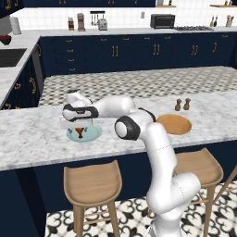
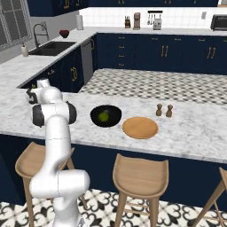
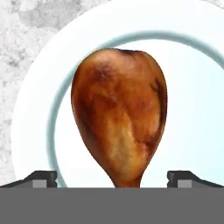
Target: Pick the chicken drumstick and lime from their plates and place them in the bowl. Then put the bowl in the fridge.
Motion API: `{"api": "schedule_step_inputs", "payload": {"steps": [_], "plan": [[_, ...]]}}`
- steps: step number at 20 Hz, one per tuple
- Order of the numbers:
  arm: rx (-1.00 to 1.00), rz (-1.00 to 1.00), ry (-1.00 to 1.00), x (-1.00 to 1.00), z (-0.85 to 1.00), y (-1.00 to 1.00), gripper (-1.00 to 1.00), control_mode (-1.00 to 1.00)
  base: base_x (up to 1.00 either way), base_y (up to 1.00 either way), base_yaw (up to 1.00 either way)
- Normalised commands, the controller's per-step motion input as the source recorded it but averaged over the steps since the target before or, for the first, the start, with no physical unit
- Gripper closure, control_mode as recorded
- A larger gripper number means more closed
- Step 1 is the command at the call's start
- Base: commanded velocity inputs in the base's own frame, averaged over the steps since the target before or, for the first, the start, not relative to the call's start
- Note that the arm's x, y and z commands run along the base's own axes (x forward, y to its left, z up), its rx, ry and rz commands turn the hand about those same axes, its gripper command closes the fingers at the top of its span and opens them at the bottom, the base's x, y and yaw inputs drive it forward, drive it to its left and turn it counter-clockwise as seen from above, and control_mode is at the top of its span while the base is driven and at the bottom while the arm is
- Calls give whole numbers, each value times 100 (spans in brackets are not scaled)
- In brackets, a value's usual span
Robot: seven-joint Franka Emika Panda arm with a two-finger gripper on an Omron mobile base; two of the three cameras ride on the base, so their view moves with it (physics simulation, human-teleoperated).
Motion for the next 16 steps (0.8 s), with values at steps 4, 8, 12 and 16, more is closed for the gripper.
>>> {"api": "schedule_step_inputs", "payload": {"steps": [4,8,12,16], "plan": [[0,0,10,0,-31,0,-100,-100,0,0,0],[0,0,9,10,-36,-5,-100,-100,0,0,0],[0,0,5,15,-37,0,-100,-100,0,0,0],[-1,-1,5,-4,-48,-6,100,-100,0,0,0]]}}
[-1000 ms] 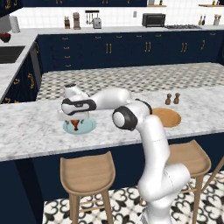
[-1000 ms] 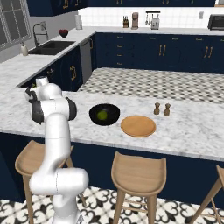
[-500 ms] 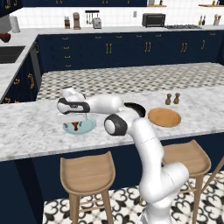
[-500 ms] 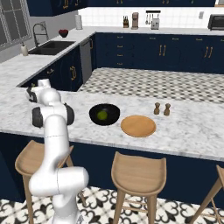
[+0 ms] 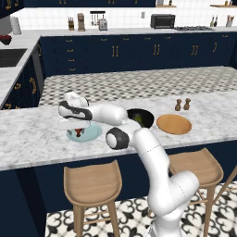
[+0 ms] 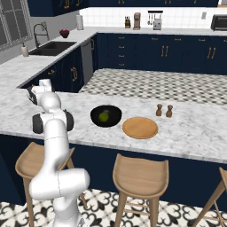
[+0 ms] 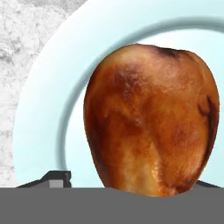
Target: Pick the chicken drumstick and lime from their plates and place them in the bowl. Then put the bowl in the fridge.
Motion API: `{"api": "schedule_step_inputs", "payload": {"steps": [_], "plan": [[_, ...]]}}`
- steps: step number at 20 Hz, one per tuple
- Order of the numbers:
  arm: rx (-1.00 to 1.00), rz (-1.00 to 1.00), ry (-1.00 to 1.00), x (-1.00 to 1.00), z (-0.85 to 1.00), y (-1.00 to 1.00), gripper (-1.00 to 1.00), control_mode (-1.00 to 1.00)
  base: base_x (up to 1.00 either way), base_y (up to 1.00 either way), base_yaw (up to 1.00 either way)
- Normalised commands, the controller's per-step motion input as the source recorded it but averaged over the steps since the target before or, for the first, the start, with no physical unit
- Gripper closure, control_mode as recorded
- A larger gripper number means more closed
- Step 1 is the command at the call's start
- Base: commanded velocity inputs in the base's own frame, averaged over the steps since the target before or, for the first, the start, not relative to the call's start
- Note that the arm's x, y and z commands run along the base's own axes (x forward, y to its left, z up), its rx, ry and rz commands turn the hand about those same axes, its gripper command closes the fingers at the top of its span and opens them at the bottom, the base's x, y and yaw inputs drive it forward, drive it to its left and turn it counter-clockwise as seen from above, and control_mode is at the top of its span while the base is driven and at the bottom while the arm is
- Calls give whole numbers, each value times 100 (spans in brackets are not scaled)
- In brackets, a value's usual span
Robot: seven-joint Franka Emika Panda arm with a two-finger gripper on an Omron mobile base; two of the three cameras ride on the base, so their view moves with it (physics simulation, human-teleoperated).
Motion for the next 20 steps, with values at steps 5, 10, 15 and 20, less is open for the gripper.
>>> {"api": "schedule_step_inputs", "payload": {"steps": [5,10,15,20], "plan": [[0,-4,0,-36,-43,-50,100,-100,0,0,0],[2,-2,-4,-28,2,-69,100,-100,0,0,0],[11,0,-13,-23,68,-66,100,-100,0,0,0],[6,0,-20,-53,51,-99,100,-100,0,0,0]]}}
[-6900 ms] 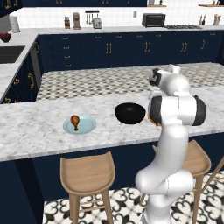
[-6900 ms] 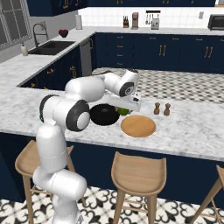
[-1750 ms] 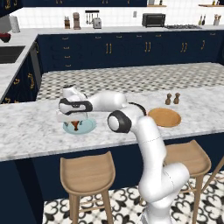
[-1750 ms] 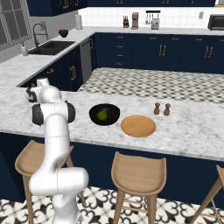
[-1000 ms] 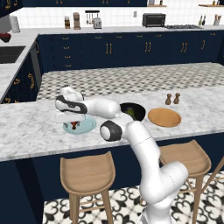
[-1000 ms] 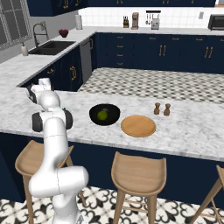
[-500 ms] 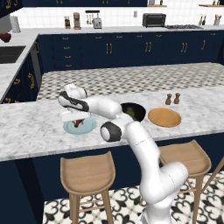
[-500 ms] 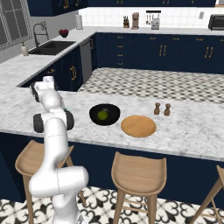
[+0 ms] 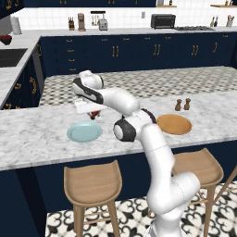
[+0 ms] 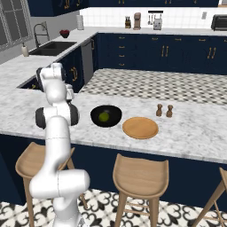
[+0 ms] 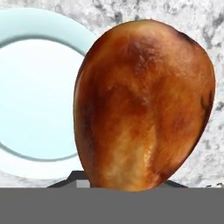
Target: Pick the chicken drumstick and lime from their plates and place them in the bowl. Then put the bowl in the fridge.
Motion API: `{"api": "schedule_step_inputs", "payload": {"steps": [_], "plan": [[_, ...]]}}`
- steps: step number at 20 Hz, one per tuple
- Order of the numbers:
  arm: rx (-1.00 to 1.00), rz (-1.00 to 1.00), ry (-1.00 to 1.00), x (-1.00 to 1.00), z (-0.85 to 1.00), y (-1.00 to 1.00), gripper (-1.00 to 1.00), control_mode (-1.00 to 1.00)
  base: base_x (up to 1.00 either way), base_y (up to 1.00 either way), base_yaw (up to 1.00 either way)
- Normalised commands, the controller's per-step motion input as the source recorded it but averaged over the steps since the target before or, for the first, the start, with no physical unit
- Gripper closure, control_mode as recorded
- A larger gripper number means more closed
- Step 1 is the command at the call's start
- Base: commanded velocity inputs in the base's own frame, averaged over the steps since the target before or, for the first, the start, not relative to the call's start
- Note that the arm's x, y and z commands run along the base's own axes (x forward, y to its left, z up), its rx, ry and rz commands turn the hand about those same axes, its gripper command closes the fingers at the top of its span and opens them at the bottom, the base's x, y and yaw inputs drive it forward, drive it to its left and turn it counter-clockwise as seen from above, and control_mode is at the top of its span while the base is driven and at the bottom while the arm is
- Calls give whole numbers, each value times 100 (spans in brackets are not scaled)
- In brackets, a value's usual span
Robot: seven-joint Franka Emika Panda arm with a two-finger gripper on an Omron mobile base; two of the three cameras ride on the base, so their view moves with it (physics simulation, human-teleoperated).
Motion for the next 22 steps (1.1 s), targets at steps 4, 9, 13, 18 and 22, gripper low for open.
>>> {"api": "schedule_step_inputs", "payload": {"steps": [4,9,13,18,22], "plan": [[3,0,-18,-55,10,-100,100,-100,0,0,0],[2,0,-28,-81,8,-100,100,-100,0,0,0],[3,2,-43,-100,12,-100,100,-100,0,0,0],[6,0,-16,-29,16,-100,100,-100,0,0,0],[8,0,0,26,18,-100,100,-100,0,0,0]]}}
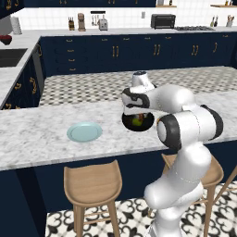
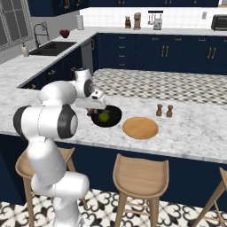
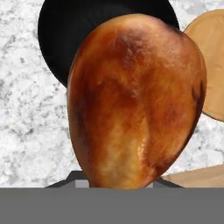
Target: Pick the chicken drumstick and lime from their plates and place them in the bowl. Then put the bowl in the fridge.
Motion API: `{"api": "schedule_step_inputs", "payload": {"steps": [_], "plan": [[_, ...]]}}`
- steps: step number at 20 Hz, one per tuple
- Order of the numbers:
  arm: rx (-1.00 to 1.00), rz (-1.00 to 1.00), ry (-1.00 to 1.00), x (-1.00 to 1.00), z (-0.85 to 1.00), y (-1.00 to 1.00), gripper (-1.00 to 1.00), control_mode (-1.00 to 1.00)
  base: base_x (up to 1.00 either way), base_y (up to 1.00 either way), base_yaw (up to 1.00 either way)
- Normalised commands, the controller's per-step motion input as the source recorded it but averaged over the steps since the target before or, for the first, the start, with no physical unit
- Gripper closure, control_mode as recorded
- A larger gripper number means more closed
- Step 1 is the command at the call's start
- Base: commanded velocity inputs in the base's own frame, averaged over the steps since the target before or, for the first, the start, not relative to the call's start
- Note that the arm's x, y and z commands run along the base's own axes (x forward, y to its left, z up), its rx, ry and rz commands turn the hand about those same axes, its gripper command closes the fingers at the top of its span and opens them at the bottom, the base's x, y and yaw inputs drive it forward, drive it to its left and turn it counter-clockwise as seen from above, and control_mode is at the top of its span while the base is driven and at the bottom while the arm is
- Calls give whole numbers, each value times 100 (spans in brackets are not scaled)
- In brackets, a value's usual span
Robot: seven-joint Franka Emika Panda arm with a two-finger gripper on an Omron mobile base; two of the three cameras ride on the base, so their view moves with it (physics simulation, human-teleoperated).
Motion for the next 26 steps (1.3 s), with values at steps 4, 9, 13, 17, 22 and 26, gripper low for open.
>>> {"api": "schedule_step_inputs", "payload": {"steps": [4,9,13,17,22,26], "plan": [[9,2,0,39,5,-91,100,-100,0,0,0],[7,7,0,76,0,-25,100,-100,0,0,0],[0,5,0,83,-8,5,100,-100,0,0,0],[0,6,0,30,-20,0,100,-100,0,0,0],[0,5,0,2,-33,0,100,-100,0,0,0],[0,4,0,0,-40,0,100,-100,0,0,0]]}}
